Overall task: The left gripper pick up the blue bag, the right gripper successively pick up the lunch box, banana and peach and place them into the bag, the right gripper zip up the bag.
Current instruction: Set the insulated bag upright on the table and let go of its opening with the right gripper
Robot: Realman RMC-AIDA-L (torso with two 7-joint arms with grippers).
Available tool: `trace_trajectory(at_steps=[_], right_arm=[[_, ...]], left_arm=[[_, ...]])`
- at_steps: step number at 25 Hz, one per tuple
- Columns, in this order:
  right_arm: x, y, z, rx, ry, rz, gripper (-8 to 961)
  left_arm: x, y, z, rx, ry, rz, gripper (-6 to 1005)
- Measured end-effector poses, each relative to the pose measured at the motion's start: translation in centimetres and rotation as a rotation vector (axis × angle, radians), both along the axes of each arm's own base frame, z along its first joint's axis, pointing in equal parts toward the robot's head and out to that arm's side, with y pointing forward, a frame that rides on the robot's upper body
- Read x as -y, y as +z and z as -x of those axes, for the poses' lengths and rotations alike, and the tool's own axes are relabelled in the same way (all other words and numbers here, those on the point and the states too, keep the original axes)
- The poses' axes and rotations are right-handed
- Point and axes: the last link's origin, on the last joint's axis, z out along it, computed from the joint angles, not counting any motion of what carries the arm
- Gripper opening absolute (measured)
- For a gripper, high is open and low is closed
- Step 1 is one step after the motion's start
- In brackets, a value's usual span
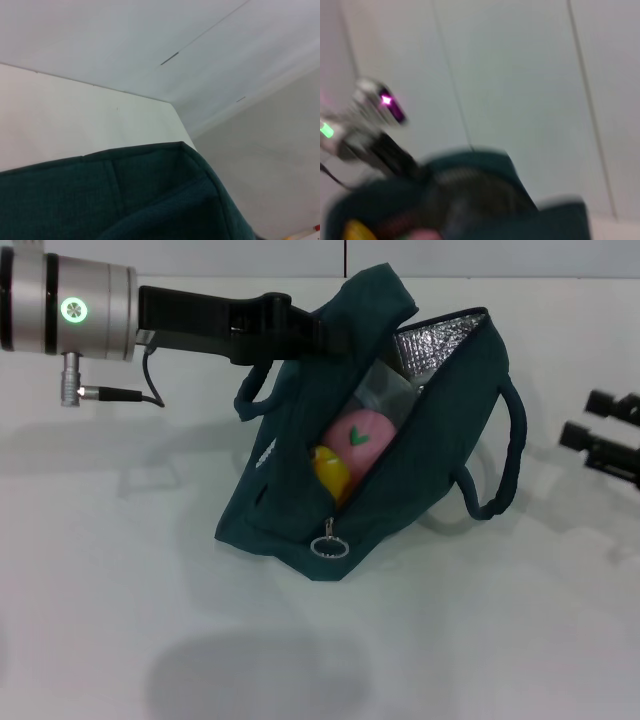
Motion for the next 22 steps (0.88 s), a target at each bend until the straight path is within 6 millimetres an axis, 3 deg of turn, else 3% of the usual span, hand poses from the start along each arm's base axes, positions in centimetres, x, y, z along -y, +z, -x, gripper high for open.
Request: trace_trajectory(at_steps=[4, 9, 12, 17, 22], right_arm=[[-1.7, -2.2, -0.2, 0.057, -0.067, 0.033, 658], [-5.1, -5.2, 1.8, 0.167, -0.073, 0.065, 658], [-7.3, -5.8, 2.7, 0.21, -0.108, 0.027, 658], [-8.9, -4.2, 2.7, 0.136, -0.172, -0.119, 657], [-6.9, -0.5, 2.8, -0.048, -0.065, -0.325, 656]], left_arm=[[0.0, -0.1, -0.1, 0.003, 0.0, 0.003, 54], [0.0, -0.1, -0.2, 0.007, 0.001, 0.006, 54], [0.0, -0.1, -0.3, 0.007, 0.0, 0.007, 54], [0.1, -0.1, 0.1, 0.01, 0.011, 0.008, 54], [0.5, 0.2, 0.6, 0.019, 0.027, 0.023, 54]])
